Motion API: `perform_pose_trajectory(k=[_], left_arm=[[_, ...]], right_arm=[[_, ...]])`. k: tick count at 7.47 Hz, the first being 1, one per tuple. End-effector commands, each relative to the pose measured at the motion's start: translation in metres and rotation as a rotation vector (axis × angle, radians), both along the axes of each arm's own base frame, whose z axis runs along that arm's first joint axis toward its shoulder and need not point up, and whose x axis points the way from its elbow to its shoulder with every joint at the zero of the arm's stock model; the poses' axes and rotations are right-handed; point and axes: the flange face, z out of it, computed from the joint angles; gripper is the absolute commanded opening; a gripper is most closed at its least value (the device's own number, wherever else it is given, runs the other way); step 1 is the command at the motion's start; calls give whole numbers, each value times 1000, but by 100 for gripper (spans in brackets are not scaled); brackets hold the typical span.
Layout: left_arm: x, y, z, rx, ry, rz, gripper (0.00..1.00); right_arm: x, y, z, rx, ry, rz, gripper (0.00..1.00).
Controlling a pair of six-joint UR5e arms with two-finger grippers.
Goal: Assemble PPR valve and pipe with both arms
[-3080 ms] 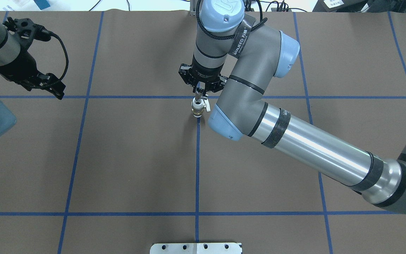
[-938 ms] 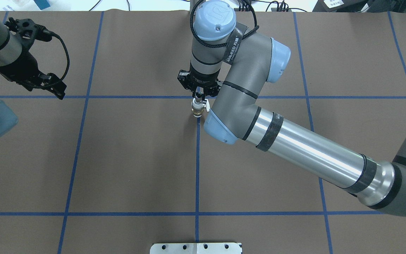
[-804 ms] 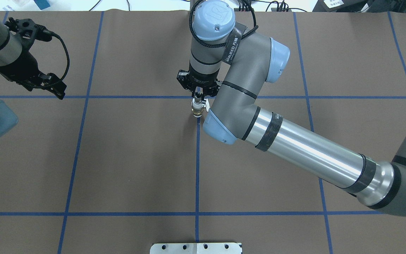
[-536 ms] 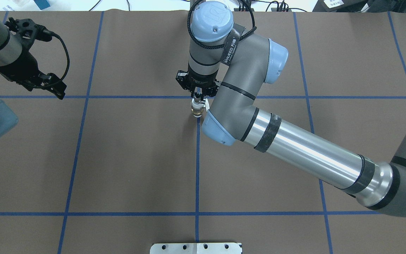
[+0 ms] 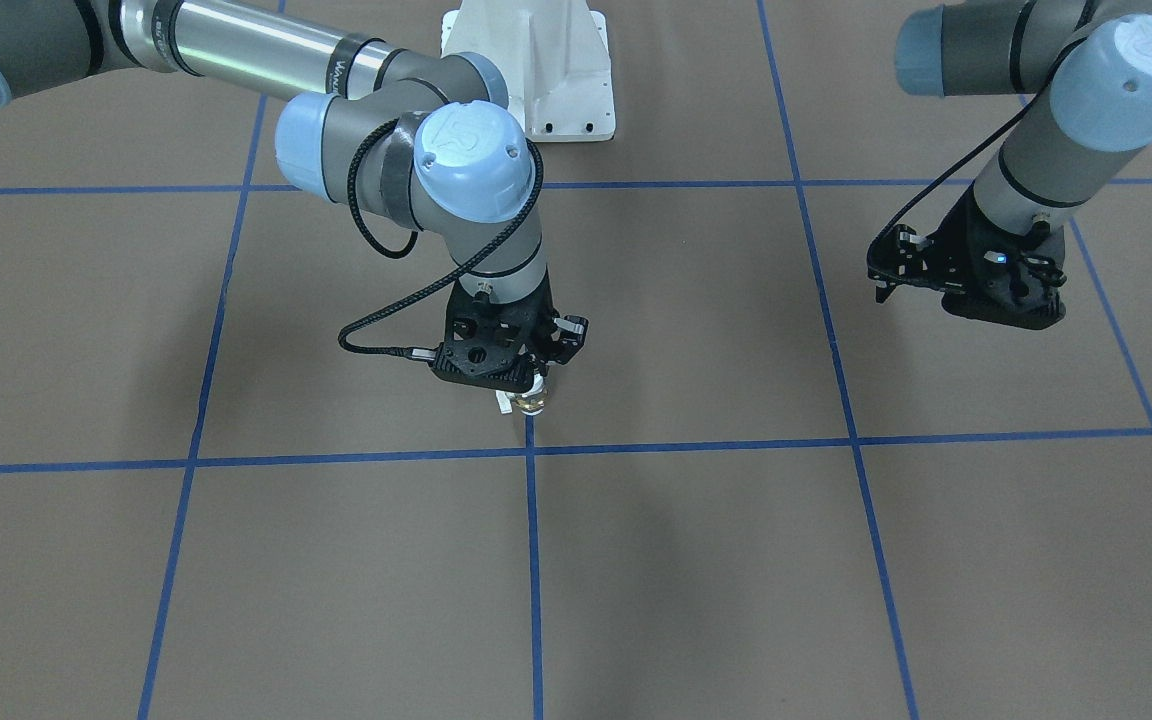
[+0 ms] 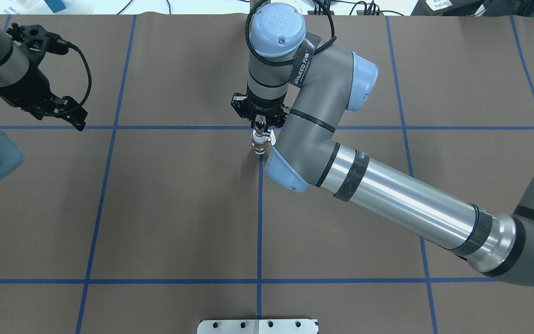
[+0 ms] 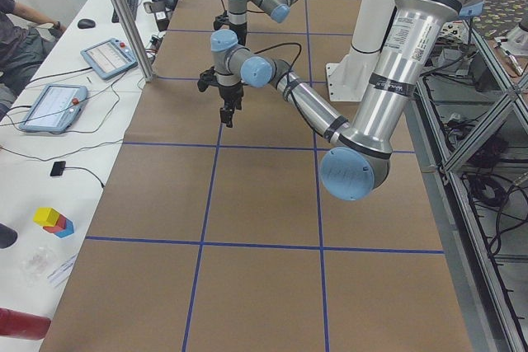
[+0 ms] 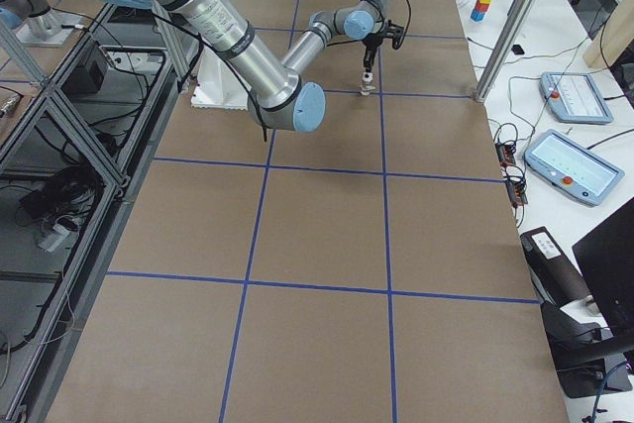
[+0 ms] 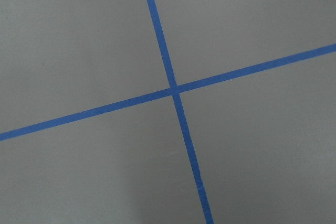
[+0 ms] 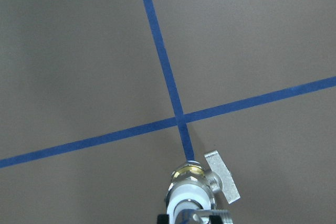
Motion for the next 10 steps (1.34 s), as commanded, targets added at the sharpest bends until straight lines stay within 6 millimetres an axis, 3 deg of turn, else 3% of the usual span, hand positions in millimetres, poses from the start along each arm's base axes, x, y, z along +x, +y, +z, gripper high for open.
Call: perform_pose_trajectory(k=[1, 2, 3, 6, 7, 9, 10], left_arm=[[0, 0, 1, -1, -1, 0, 99], [0, 0, 1, -1, -1, 0, 99], [0, 0, -1, 1, 1, -1, 99], [-2, 1, -3, 5, 4, -3, 99], [-3, 2, -6, 10, 8, -5, 100], [-12, 7, -11, 27, 17, -6, 100], [-22, 20, -3, 30, 15, -4, 100]], right_arm=[[-1, 0, 0, -1, 1, 0, 62], [-1, 0, 0, -1, 1, 0, 64], [-1, 0, -1, -3, 0, 2, 98], [15, 9, -16, 25, -38, 4, 99], [34, 22, -1, 41, -51, 5, 99], [125, 55, 69, 102, -58, 8, 99], [171, 64, 106, 155, -33, -26, 99]])
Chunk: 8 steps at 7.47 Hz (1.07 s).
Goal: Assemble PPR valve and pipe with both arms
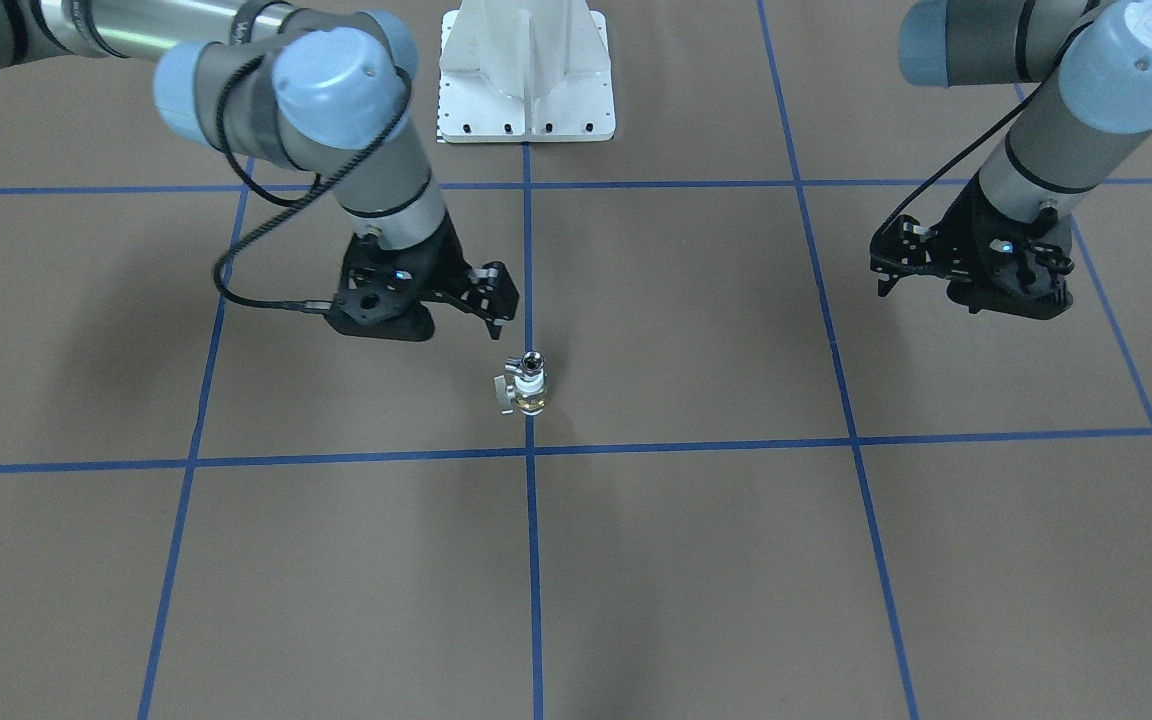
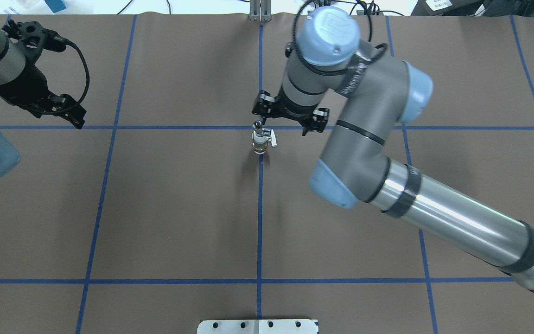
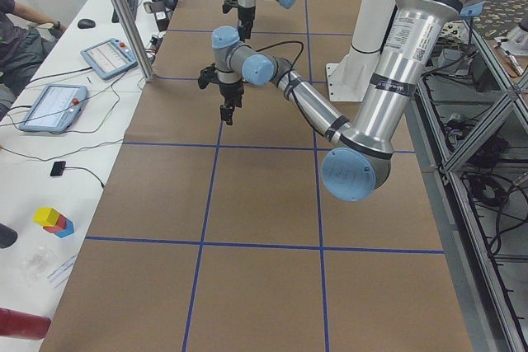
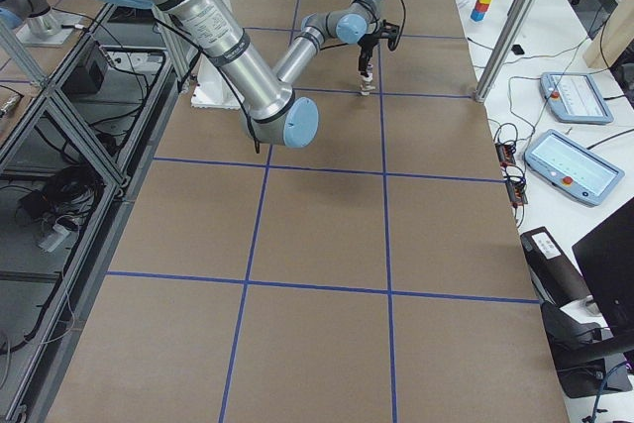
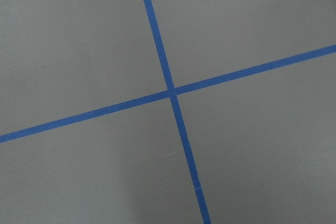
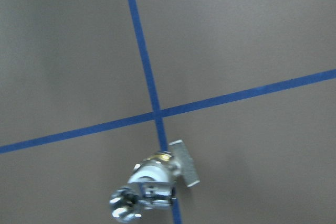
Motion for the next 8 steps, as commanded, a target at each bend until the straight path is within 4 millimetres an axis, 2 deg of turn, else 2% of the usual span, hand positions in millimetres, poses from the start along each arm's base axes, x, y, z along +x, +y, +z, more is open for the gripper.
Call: perform_pose_trajectory(k=[1, 2, 3, 5, 6, 7, 8], left_arm=[[-27, 9, 15, 12, 1, -20, 99], [-58, 6, 42, 57, 8, -11, 100], [-80, 6, 65, 31, 72, 18, 100], [-159, 0, 134, 67, 108, 40, 99], [-180, 8, 155, 82, 103, 59, 100], [-211, 20, 185, 101, 86, 72, 99], [-220, 24, 195, 103, 75, 75, 100]], right_arm=[[105, 15, 82, 95, 59, -43, 99], [151, 0, 121, 116, 78, -96, 99], [206, -8, 169, 144, 108, -146, 99], [314, -14, 268, 205, 181, -241, 99], [358, -10, 311, 189, 175, -257, 99], [391, -8, 340, 181, 167, -258, 99], [416, -7, 365, 165, 151, -256, 99]])
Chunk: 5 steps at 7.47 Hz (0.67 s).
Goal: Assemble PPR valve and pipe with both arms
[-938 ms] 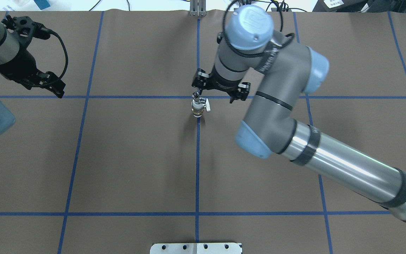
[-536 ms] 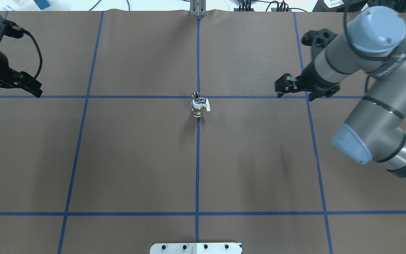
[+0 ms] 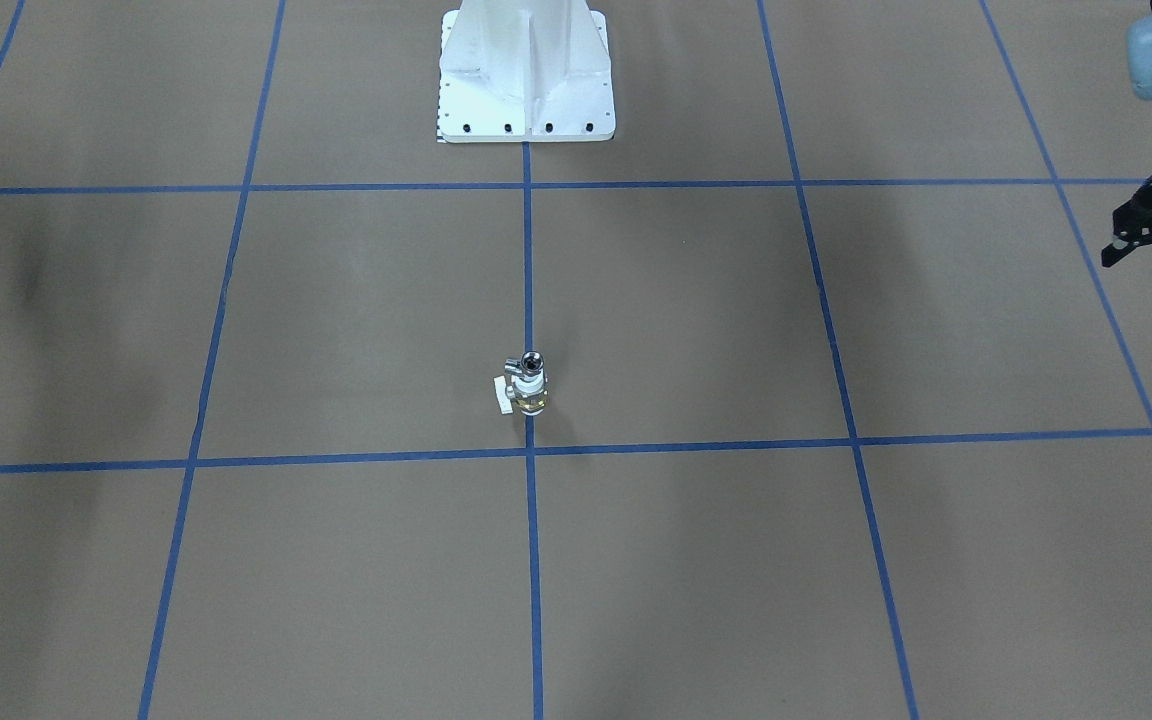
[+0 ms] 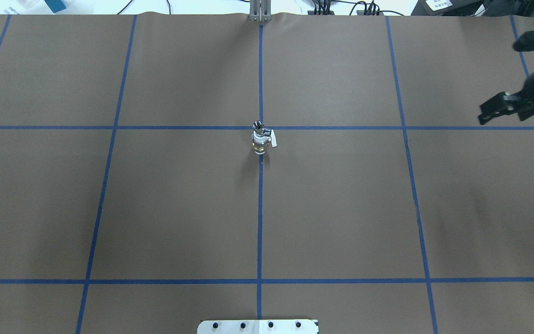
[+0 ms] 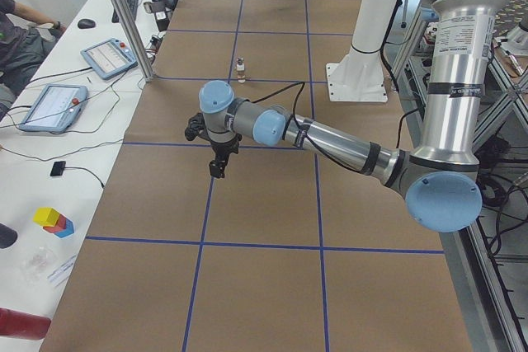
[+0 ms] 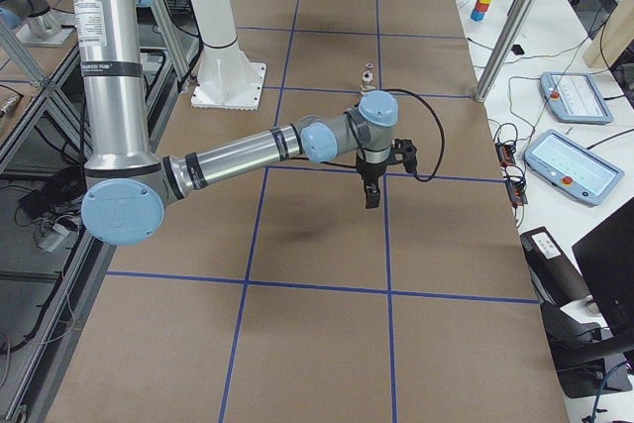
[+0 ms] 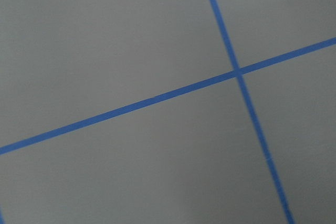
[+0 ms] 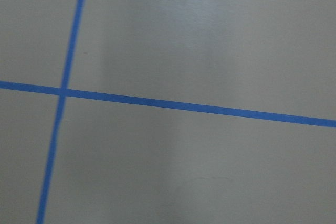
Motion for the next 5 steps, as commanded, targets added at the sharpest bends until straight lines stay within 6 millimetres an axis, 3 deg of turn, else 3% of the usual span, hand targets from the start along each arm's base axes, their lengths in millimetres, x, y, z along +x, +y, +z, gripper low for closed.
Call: perform_pose_trajectory(k=[1, 3, 5], left_arm=[[-30, 11, 27, -1, -20, -6, 100], [-33, 12, 38, -33, -21, -18, 100], [-36, 14, 44, -46, -18, -24, 100]], right_arm=[[65, 7, 58, -26, -30, 7, 99], [83, 15, 71, -61, -68, 33, 99], [87, 14, 79, -39, -64, 6, 99]])
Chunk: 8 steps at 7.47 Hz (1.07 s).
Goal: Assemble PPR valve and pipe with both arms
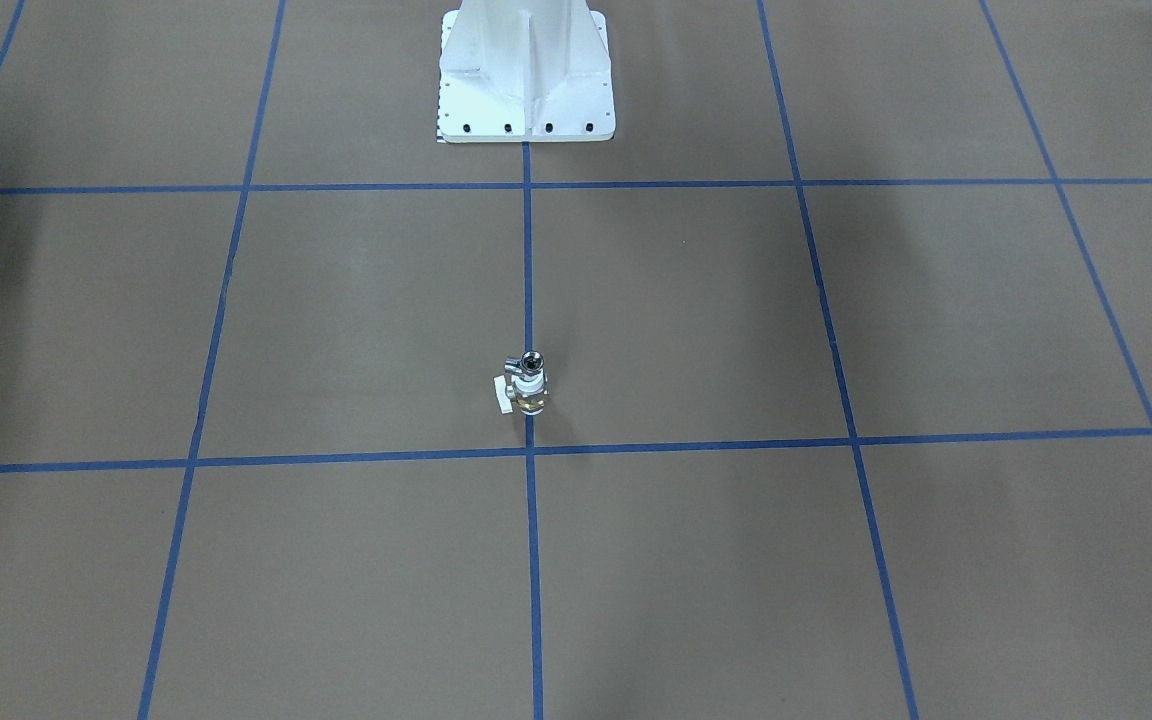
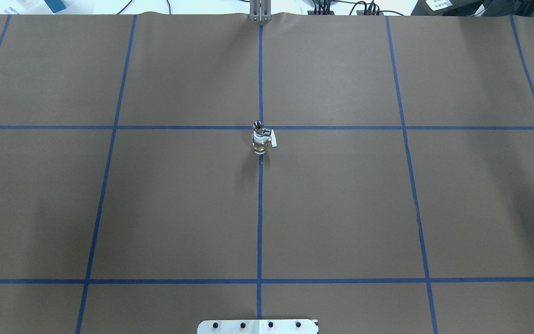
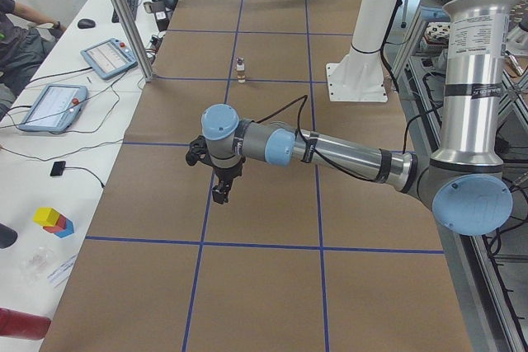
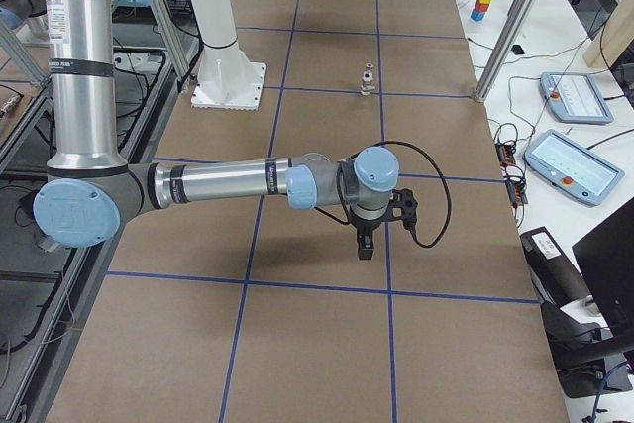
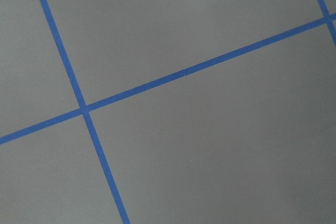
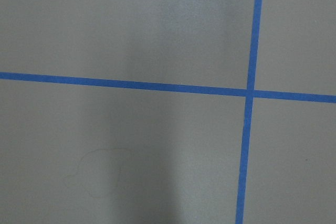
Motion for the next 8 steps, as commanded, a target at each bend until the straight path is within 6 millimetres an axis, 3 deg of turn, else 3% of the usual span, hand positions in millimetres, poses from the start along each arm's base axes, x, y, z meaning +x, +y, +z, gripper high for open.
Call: perform_pose_trajectory(k=[1, 3, 8], left_arm=[[-12, 1, 18, -35, -1, -24, 100], [-23, 1, 20, -40, 0, -48, 100], [-23, 0, 12, -15, 3, -48, 100]], right_arm=[[4, 0, 6, 3, 3, -4, 99], [4, -2, 3, 3, 5, 1, 99], [4, -6, -6, 16, 3, 7, 99]])
